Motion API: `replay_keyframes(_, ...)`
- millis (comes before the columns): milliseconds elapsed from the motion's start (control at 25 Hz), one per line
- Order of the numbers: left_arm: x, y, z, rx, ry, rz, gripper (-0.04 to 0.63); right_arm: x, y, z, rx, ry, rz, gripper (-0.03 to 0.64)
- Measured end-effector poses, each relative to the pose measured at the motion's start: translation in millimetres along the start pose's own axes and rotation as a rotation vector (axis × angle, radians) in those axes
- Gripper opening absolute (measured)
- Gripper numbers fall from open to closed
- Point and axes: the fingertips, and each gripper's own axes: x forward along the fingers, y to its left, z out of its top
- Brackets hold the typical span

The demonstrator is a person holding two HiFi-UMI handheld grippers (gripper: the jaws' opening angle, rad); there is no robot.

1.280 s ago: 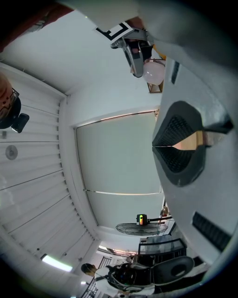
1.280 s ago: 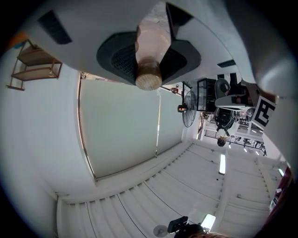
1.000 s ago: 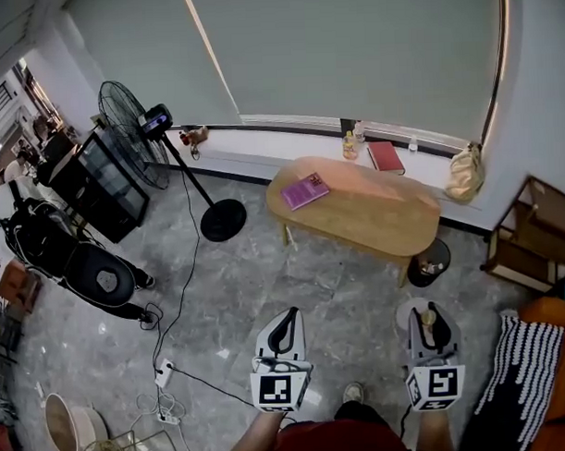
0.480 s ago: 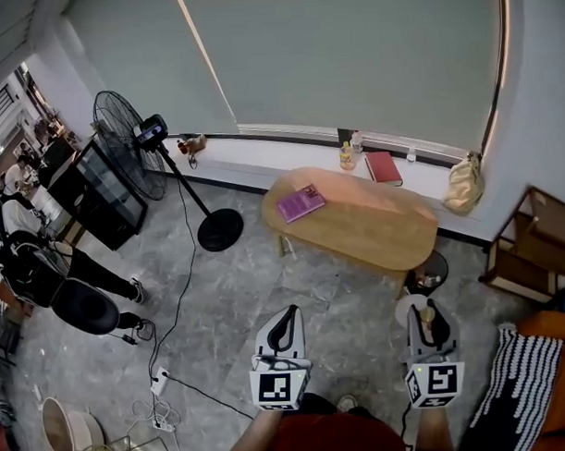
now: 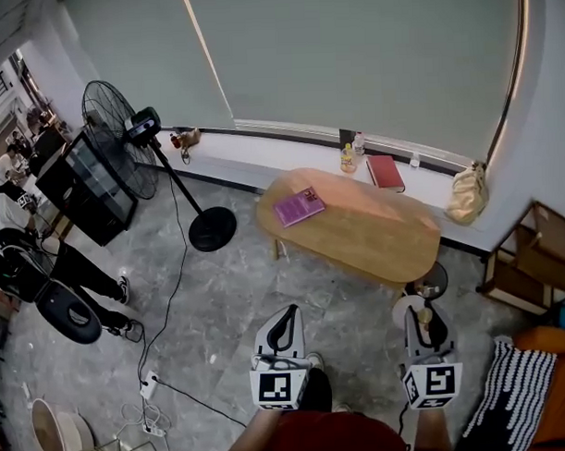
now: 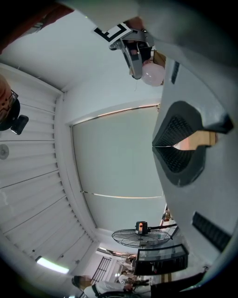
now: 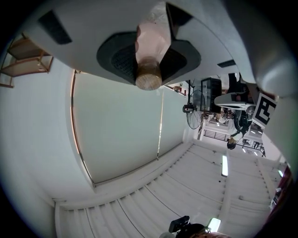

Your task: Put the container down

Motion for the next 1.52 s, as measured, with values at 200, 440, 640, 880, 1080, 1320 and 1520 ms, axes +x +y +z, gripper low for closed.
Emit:
replay_keyframes(200,44,46,-3,0.009,-0.009,0.009,0.009,61,14,12,-0.022,0.009,0.012,0.133)
replay_keyframes(440,86,107,-12,-0.02,0.006,0.029,0.009,135,44,24,-0.029,0.014,0.036,0.133)
replay_keyframes(640,112,156,-18,-0.025,0.028,0.057,0.009,190,69,31,-0.035,0.026,0.064,0.133)
replay_keyframes(880,151,200,-25,-0.035,0.025,0.06,0.009,246,86,35,-0.046,0.037,0.073,0.133)
replay_keyframes(1080,184,218,-30,-0.047,0.011,0.051,0.009,274,86,36,-0.052,0.036,0.058,0.133)
replay_keyframes(1320,231,213,-37,-0.029,0.031,0.012,0.009,307,60,29,-0.032,0.051,0.034,0.133)
replay_keyframes(1520,283,199,-34,-0.001,0.019,0.006,0.009,344,23,27,-0.017,0.038,0.033,0.133)
